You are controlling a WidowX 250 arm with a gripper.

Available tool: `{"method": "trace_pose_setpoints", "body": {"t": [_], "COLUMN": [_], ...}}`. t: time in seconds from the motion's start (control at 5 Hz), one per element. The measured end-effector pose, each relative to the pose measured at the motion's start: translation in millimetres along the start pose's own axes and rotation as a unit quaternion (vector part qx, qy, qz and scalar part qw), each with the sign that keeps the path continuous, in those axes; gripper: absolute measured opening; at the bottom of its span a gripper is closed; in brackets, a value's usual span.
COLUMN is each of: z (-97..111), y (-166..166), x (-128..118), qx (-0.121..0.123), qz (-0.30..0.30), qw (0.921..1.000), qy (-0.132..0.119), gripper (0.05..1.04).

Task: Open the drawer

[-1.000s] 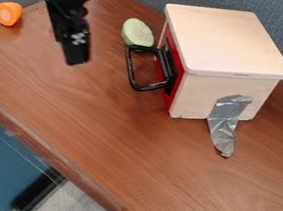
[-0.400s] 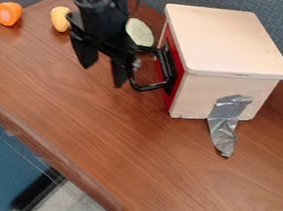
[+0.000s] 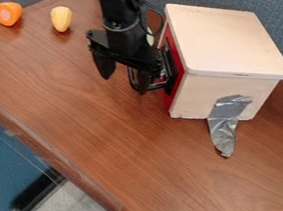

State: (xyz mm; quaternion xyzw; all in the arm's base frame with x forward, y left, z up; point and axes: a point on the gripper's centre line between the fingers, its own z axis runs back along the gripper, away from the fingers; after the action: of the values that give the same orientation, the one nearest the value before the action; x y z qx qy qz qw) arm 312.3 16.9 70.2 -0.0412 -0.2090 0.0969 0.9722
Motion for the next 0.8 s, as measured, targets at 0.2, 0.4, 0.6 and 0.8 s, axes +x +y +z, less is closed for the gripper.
{"method": "trace_pose_setpoints", "body": {"t": [0.2,0.4,0.6,0.8], "z": [-11,-16,-20,-17], "y": [-5,-5,3,9], "x": [17,33,42,48], "qx": [0.008,0.015,0.024,0.039], "qz": [0.029,0.040,0.055,0.067], "qw": [0.9994,0.9986,0.9977,0.9963], "qy": [-0.016,-0.030,-0.032,-0.037], "gripper": [0.998,0.998,0.998,0.998]}}
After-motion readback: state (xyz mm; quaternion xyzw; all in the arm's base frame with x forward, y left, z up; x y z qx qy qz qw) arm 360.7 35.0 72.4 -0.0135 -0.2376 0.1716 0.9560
